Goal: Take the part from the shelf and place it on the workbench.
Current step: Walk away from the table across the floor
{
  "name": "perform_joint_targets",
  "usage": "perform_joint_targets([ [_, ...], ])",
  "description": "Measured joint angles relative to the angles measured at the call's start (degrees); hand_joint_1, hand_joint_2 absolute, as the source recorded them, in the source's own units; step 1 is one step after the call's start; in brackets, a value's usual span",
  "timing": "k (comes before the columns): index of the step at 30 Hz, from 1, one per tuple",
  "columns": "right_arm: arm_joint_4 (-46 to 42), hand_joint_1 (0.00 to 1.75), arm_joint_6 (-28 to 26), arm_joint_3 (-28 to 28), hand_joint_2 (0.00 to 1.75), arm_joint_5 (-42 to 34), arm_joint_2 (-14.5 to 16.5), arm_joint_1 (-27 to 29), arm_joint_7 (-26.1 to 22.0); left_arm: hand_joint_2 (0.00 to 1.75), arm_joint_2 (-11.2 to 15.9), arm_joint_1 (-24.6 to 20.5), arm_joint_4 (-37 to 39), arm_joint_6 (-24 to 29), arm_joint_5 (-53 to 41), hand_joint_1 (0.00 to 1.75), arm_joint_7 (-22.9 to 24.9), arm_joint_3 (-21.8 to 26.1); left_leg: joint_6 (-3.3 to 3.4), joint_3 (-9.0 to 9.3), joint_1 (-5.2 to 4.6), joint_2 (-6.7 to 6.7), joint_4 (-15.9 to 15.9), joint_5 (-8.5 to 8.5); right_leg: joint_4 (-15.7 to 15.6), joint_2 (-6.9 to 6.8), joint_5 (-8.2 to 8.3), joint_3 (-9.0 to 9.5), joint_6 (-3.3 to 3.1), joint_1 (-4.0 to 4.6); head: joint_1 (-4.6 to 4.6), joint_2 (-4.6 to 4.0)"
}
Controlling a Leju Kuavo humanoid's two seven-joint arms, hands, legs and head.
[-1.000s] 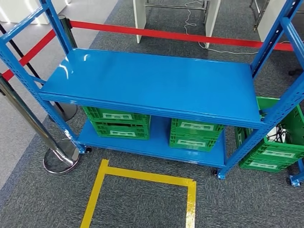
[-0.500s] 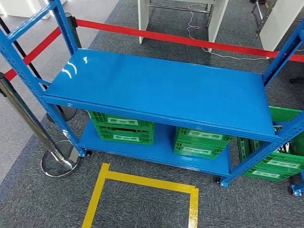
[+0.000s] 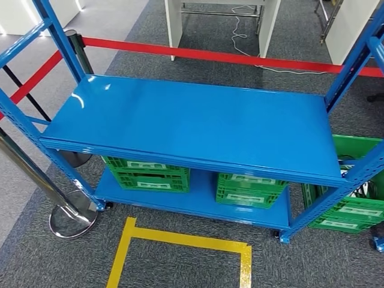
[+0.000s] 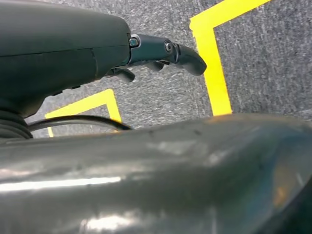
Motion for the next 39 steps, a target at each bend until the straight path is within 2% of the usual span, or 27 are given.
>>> perform_joint_targets([
  [2,-0.01,0.00,-0.01,0.00,0.00,0.01,0.00,0.08,0.01,0.00,0.05,0.12,0.00,-0.09,-0.05,0.00,-0.01,0.01,0.17,1.21,0.04,0.01,-5.93,5.13,-0.01,0.06,-0.88,1.07,0.27,-0.03,-0.01,0.00],
  [3,-0.01,0.00,-0.01,-0.01,0.00,-0.01,0.00,0.05,0.01,0.00,0.08,0.13,0.01,-0.16,-0.17,0.00,-0.01,0.00,0.37,2.01,-0.07,0.03,-9.02,6.80,0.00,0.04,-1.33,1.63,0.51,0.00,-0.01,0.00],
  [5,-0.01,0.00,-0.03,-0.06,0.00,-0.17,0.00,-0.11,0.03,0.00,0.10,0.11,0.02,-0.27,-0.64,0.00,-0.01,-0.02,1.05,2.87,-0.40,0.07,-12.83,7.77,-0.07,-0.03,-2.09,2.14,1.21,0.09,-0.10,0.00],
  [6,-0.01,0.00,-0.03,-0.09,0.00,-0.26,0.00,-0.14,0.05,0.00,0.09,0.17,0.03,-0.31,-0.85,0.00,0.04,-0.03,1.51,2.94,-0.55,0.07,-13.13,7.27,0.07,-0.04,-2.16,2.42,1.60,0.16,-0.14,0.00],
  [9,-0.01,0.00,-0.04,-0.15,0.00,-0.44,0.00,-0.15,0.04,0.00,0.04,0.32,0.03,-0.31,-1.09,0.00,0.12,-0.06,2.89,4.37,-0.35,-0.01,-14.10,7.77,1.33,-0.02,-2.87,2.77,2.56,0.15,0.00,0.00],
  [10,-0.01,0.00,-0.05,-0.16,0.00,-0.55,0.00,-0.24,0.03,0.00,0.05,0.22,0.03,-0.20,-1.20,0.00,0.04,-0.07,3.24,4.89,-0.25,-0.04,-14.28,7.64,2.99,-0.02,-4.07,1.97,2.81,0.12,0.19,0.00],
  [11,-0.01,0.00,-0.05,-0.20,0.00,-0.68,0.00,-0.33,0.02,0.00,0.05,0.08,0.02,-0.05,-1.36,0.00,-0.04,-0.09,3.51,5.23,-0.22,-0.02,-14.42,7.46,5.66,-0.01,-5.69,0.36,3.03,0.09,0.34,0.00],
  [13,-0.01,0.00,-0.05,-0.34,0.00,-0.89,0.00,-0.47,0.01,0.00,0.04,-0.15,0.02,0.21,-1.70,0.00,-0.20,-0.14,3.82,5.55,-0.31,-0.02,-14.40,6.96,12.63,0.00,-8.80,-4.29,3.38,0.06,0.59,0.00],
  [14,-0.01,0.00,-0.05,-0.45,0.00,-0.95,0.00,-0.42,0.02,0.00,0.02,-0.14,0.02,0.26,-1.81,0.00,-0.23,-0.17,3.85,5.82,-0.36,-0.03,-14.39,6.64,14.90,0.00,-9.13,-6.26,3.43,0.05,0.60,0.00],
  [15,-0.01,0.00,-0.05,-0.57,0.00,-0.98,0.00,-0.31,0.02,0.00,0.02,-0.07,0.03,0.29,-1.88,0.00,-0.24,-0.20,3.83,6.25,-0.38,-0.05,-14.38,6.24,15.33,0.00,-8.16,-7.40,3.40,0.06,0.61,0.00],
  [16,-0.01,0.00,-0.05,-0.70,0.00,-1.00,0.00,-0.18,0.03,0.00,0.01,0.02,0.03,0.32,-1.92,0.00,-0.24,-0.22,3.77,6.87,-0.39,-0.08,-14.37,5.78,13.67,-0.01,-5.88,-7.54,3.29,0.06,0.62,0.00],
  [17,-0.01,0.00,-0.05,-0.82,0.00,-1.02,0.00,-0.06,0.03,0.00,-0.02,0.10,0.04,0.33,-1.95,0.00,-0.24,-0.26,3.66,7.55,-0.39,-0.10,-14.38,5.26,10.34,-0.01,-2.65,-6.91,3.07,0.07,0.63,0.00],
  [18,-0.01,0.00,-0.05,-0.94,0.00,-1.03,0.00,0.04,0.03,0.00,-0.05,0.14,0.05,0.34,-1.96,0.00,-0.24,-0.30,3.48,8.09,-0.39,-0.10,-14.40,4.77,7.14,-0.03,-0.14,-6.17,2.80,0.14,0.61,0.00],
  [20,-0.01,0.00,-0.05,-1.08,0.00,-1.05,0.00,0.09,0.03,0.00,-0.13,-0.03,0.06,0.34,-1.96,0.00,-0.24,-0.35,2.90,8.61,-0.41,-0.11,-14.43,4.03,2.63,-0.13,1.68,-5.10,2.11,0.45,0.56,0.00],
  [22,-0.01,0.00,-0.05,-1.11,0.00,-1.05,0.00,0.19,0.07,0.00,-0.18,-0.18,0.07,0.31,-1.96,0.00,-0.21,-0.38,2.22,9.14,-0.44,-0.09,-14.43,3.75,1.45,-0.18,1.18,-4.64,1.31,0.72,0.49,0.01],
  [23,-0.01,0.00,-0.05,-1.13,0.00,-1.05,0.02,0.28,0.08,0.00,-0.18,-0.18,0.07,0.27,-1.96,0.00,-0.16,-0.38,1.95,9.37,-0.40,-0.07,-14.30,3.63,1.20,-0.16,1.63,-3.95,0.93,0.57,0.46,0.01],
  [24,-0.02,0.00,-0.07,-1.15,0.00,-1.04,0.04,0.33,0.10,0.00,-0.17,-0.14,0.07,0.23,-1.95,0.00,-0.09,-0.39,1.71,9.38,-0.39,-0.05,-13.58,3.62,0.75,-0.16,1.62,-3.29,0.65,0.42,0.41,0.01],
  [25,-0.03,0.00,-0.09,-1.17,0.00,-1.02,0.06,0.31,0.12,0.00,-0.16,-0.15,0.07,0.19,-1.87,0.00,-0.01,-0.38,1.42,8.58,-0.34,-0.04,-11.83,3.34,0.37,-0.17,1.64,-2.34,0.43,0.23,0.32,0.01],
  [26,-0.04,0.00,-0.09,-1.19,0.00,-0.96,0.09,0.18,0.14,0.00,-0.15,-0.18,0.07,0.15,-1.76,0.00,0.07,-0.38,1.10,7.02,-0.26,-0.03,-9.04,2.68,0.07,-0.20,1.48,-1.65,0.25,0.08,0.20,0.01],
  [28,-0.05,0.00,-0.10,-1.19,0.00,-0.52,0.10,-0.15,0.36,0.00,-0.15,-0.20,0.07,0.08,-1.22,0.00,0.07,-0.31,0.52,2.65,-0.07,-0.02,-2.26,0.41,-0.15,-0.15,0.80,-0.64,0.01,0.06,0.03,0.00],
  [29,-0.05,0.00,-0.16,-1.18,0.00,-0.17,0.11,-0.28,0.50,0.00,-0.11,-0.13,0.07,0.04,-0.88,0.00,-0.04,-0.20,0.38,0.74,0.00,-0.02,-0.06,-0.44,-0.15,-0.07,0.35,-0.12,-0.01,0.06,0.03,0.00],
  [30,-0.05,0.00,-0.25,-1.15,0.00,0.25,0.11,-0.36,0.66,0.00,-0.06,-0.04,0.07,-0.03,-0.48,0.00,-0.15,-0.05,0.33,-0.48,0.03,-0.02,0.53,-0.31,-0.15,0.01,-0.15,0.51,-0.01,0.06,0.04,0.00],
  [31,-0.05,0.00,-0.36,-1.11,0.00,0.63,0.11,-0.42,0.78,0.00,0.01,0.04,0.07,-0.12,-0.15,0.00,-0.26,0.11,0.38,-0.92,0.04,-0.02,-0.54,0.93,-0.15,0.09,-0.68,1.23,0.03,0.06,0.03,0.00],
  [33,-0.04,0.00,-0.54,-1.02,0.00,1.07,0.11,-0.60,0.95,0.00,0.14,0.12,0.07,-0.32,0.16,0.00,-0.19,0.40,0.73,0.10,-0.02,0.00,-6.76,6.36,-0.18,0.14,-1.77,2.55,0.29,0.07,0.03,0.00],
  [35,-0.02,0.00,-0.71,-0.98,0.00,1.12,0.10,-0.91,1.06,0.00,0.20,0.12,0.08,-0.41,0.18,0.00,0.04,0.70,1.28,1.25,-0.27,0.06,-11.50,9.01,-0.08,0.18,-2.74,3.22,0.83,0.22,-0.06,0.00],
  [37,-0.01,0.00,-0.95,-0.98,0.00,1.02,0.10,-1.19,1.17,0.00,0.21,0.20,0.09,-0.34,0.22,0.00,0.26,1.05,1.94,1.60,-0.51,0.06,-12.32,8.75,-0.13,0.20,-3.47,3.34,1.45,0.34,-0.03,0.00],
  [39,-0.01,0.00,-1.07,-0.98,0.00,0.91,0.10,-1.40,1.27,0.00,0.13,0.22,0.09,-0.26,0.31,0.00,0.23,1.37,2.60,2.03,-0.35,0.13,-12.89,9.23,-0.09,0.21,-4.14,3.42,2.00,0.34,0.11,0.00],
])
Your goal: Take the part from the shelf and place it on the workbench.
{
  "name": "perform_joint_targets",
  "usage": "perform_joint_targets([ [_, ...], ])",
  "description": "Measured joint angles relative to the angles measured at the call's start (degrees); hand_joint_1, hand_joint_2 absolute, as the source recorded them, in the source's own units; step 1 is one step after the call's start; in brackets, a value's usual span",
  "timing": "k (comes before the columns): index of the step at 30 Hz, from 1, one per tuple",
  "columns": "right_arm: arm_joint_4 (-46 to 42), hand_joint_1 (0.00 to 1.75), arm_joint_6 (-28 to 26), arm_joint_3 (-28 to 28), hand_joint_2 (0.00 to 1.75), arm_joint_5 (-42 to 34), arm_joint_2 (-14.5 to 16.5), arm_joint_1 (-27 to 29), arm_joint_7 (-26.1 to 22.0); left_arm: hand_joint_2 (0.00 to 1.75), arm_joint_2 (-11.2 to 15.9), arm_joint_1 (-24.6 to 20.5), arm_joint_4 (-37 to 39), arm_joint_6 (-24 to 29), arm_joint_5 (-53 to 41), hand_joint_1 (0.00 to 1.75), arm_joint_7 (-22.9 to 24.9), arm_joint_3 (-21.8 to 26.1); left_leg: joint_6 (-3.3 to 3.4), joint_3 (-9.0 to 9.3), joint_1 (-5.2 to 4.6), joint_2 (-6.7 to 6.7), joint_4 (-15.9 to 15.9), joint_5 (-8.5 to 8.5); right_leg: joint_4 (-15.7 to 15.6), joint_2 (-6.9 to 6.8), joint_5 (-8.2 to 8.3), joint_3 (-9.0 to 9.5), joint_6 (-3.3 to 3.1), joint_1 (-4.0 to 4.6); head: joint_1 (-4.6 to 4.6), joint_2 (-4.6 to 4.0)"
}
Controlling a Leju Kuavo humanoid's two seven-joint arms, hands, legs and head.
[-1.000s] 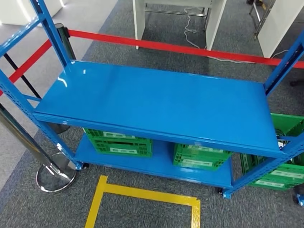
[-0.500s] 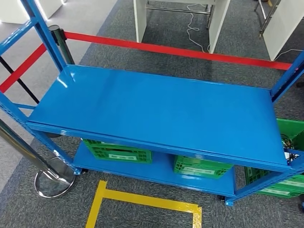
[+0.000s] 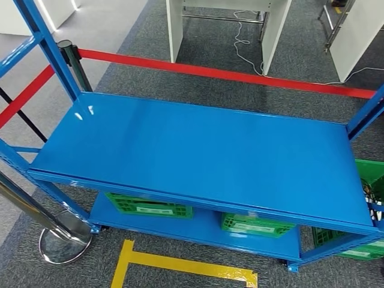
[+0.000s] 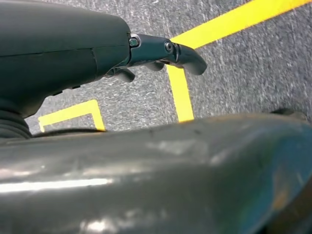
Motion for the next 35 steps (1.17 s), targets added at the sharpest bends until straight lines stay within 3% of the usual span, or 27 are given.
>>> perform_joint_targets([
  [2,0.00,0.00,0.05,0.00,0.00,-0.07,-0.01,-0.19,0.02,0.00,-0.03,-0.20,0.00,0.10,0.04,0.00,-0.23,0.25,0.58,0.46,0.23,0.33,-0.63,-0.05,3.18,-0.02,-1.95,-1.58,0.49,-0.03,0.13,0.00],
  [4,0.00,0.00,0.13,0.00,0.00,-0.07,-0.01,-0.28,0.05,0.00,0.01,-0.39,0.00,0.20,0.05,0.00,-0.32,0.46,1.07,0.73,0.20,0.84,-0.78,-0.40,10.51,-0.05,-4.96,-6.03,0.80,-0.10,0.27,0.00],
  [5,0.00,0.00,0.16,0.00,0.00,-0.07,-0.01,-0.26,0.07,0.00,0.02,-0.45,0.00,0.21,0.04,0.00,-0.27,0.55,1.20,0.90,0.16,1.12,-0.78,-0.64,13.89,-0.06,-5.72,-8.40,0.88,-0.12,0.27,0.00],
  [6,0.00,0.00,0.21,0.00,0.00,-0.07,-0.01,-0.21,0.10,0.00,0.02,-0.44,0.00,0.23,0.03,0.00,-0.19,0.65,1.27,1.20,0.12,1.43,-0.78,-0.94,15.62,-0.09,-5.32,-10.07,0.91,-0.12,0.27,0.00],
  [7,0.00,0.00,0.25,0.00,0.00,-0.07,-0.01,-0.14,0.15,0.00,0.01,-0.41,0.00,0.26,0.00,0.00,-0.08,0.73,1.26,1.63,0.11,1.75,-0.77,-1.29,15.10,-0.18,-3.62,-10.65,0.89,-0.12,0.27,0.00],
  [8,0.00,0.00,0.26,0.00,0.00,-0.07,-0.01,-0.10,0.20,0.00,0.00,-0.40,0.00,0.27,-0.03,0.00,0.01,0.81,1.19,2.19,0.10,2.09,-0.77,-1.67,12.50,-0.50,-0.95,-10.17,0.79,-0.11,0.29,0.00],
  [10,0.00,0.00,0.31,0.00,0.00,-0.07,-0.01,-0.19,0.27,0.00,-0.02,-0.37,0.00,0.27,-0.06,0.00,0.24,1.02,0.81,3.27,-0.07,2.81,-0.76,-2.49,5.23,-2.51,3.86,-7.80,0.40,0.16,0.34,0.00],
  [11,0.00,0.00,0.34,0.00,0.00,-0.07,-0.01,-0.36,0.27,0.00,-0.02,-0.38,0.00,0.29,-0.06,0.00,0.34,1.11,0.53,3.64,-0.22,3.20,-0.78,-2.79,2.81,-3.39,5.01,-6.80,0.10,0.31,0.34,0.00],
  [12,0.00,0.00,0.38,0.00,0.00,-0.07,-0.01,-0.51,0.28,0.00,0.00,-0.40,0.00,0.33,-0.06,0.00,0.48,1.20,0.29,3.87,-0.39,3.66,-0.83,-2.99,1.62,-3.88,5.32,-6.28,-0.18,0.47,0.30,0.00],
  [14,0.00,0.00,0.42,0.00,0.00,-0.07,-0.01,-0.60,0.29,0.00,0.04,-0.50,-0.01,0.43,-0.06,0.00,0.63,1.29,-0.09,4.22,-0.56,4.75,-1.04,-3.10,1.27,-3.01,5.36,-6.04,-0.70,0.45,0.22,0.00],
  [16,0.00,0.00,0.42,0.00,0.00,-0.02,0.00,-0.42,0.32,0.00,0.12,-0.61,-0.02,0.56,-0.09,0.00,0.66,1.37,-0.64,4.15,-0.44,4.07,-0.19,-4.07,0.87,-1.86,5.68,-5.93,-1.23,0.12,0.08,0.00],
  [18,0.00,0.00,0.43,0.00,0.00,0.05,0.01,-0.42,0.34,0.00,0.19,-0.60,-0.02,0.67,-0.13,0.00,0.68,1.50,-1.27,2.18,-0.13,1.91,4.62,-7.00,0.62,-0.74,5.88,-5.75,-1.70,-0.21,-0.13,0.00],
  [20,0.00,0.00,0.45,0.00,0.00,0.09,0.01,-0.50,0.34,0.00,0.19,-0.50,-0.02,0.69,-0.13,0.00,0.75,1.60,-1.63,-1.32,0.09,0.91,12.02,-10.01,0.62,0.55,5.86,-5.67,-1.89,-0.27,-0.19,0.00],
  [21,0.00,0.00,0.47,0.00,0.00,0.09,0.01,-0.49,0.34,0.00,0.20,-0.44,-0.02,0.65,-0.14,0.00,0.87,1.62,-1.70,-2.56,0.16,0.79,14.31,-10.33,0.62,1.16,5.82,-5.57,-1.93,-0.27,-0.21,0.00],
  [22,0.00,0.00,0.49,0.00,0.00,0.10,0.00,-0.44,0.37,0.00,0.23,-0.42,-0.02,0.57,-0.15,0.00,1.04,1.63,-1.69,-2.90,0.19,0.76,14.47,-9.44,0.62,1.67,5.78,-5.44,-1.97,-0.27,-0.21,0.00],
  [23,0.00,0.00,0.55,0.01,0.00,0.13,0.00,-0.40,0.47,0.44,0.27,-0.44,-0.02,0.48,-0.17,0.00,1.27,1.64,-1.62,-2.26,0.21,0.71,12.41,-7.52,0.63,2.10,5.72,-5.26,-1.96,-0.28,-0.20,0.00],
  [25,0.00,0.00,0.91,0.01,0.87,0.13,0.01,-0.38,1.05,1.31,0.37,-0.61,-0.02,0.13,-0.21,0.00,1.65,1.68,-1.37,0.53,0.24,0.21,5.11,-3.13,0.67,2.71,5.49,-4.92,-1.75,-0.20,-0.20,0.00],
  [26,0.00,0.00,1.14,0.01,1.31,0.08,0.01,-0.42,1.46,1.75,0.40,-0.73,-0.02,-0.06,-0.21,0.00,1.73,1.70,-1.23,1.76,0.24,-0.12,1.86,-1.88,0.76,2.91,5.35,-4.92,-1.53,-0.11,-0.17,0.00],
  [27,0.00,0.00,1.33,0.01,1.75,0.00,-0.01,-0.46,1.84,1.75,0.36,-0.83,-0.02,-0.24,-0.21,0.00,1.70,1.73,-1.19,2.46,0.27,-0.43,-0.18,-1.36,0.85,2.97,5.21,-5.01,-1.44,0.01,-0.10,0.00],
  [30,0.00,0.00,1.58,0.00,1.75,-0.22,-0.05,-0.44,2.33,1.75,0.24,-0.78,-0.02,-0.37,-0.21,0.00,1.57,1.82,-1.17,2.69,0.22,-0.68,-1.39,-1.44,0.70,2.91,5.08,-5.39,-1.50,0.10,0.07,0.00],
  [35,0.00,0.00,1.65,0.02,1.75,-0.30,-0.06,-0.47,2.41,1.75,0.30,-0.79,-0.02,-0.01,-0.23,0.00,1.56,2.04,-0.62,2.75,0.02,-0.71,-1.37,-1.56,0.12,2.85,5.25,-5.35,-1.04,-0.04,0.07,0.00],
])
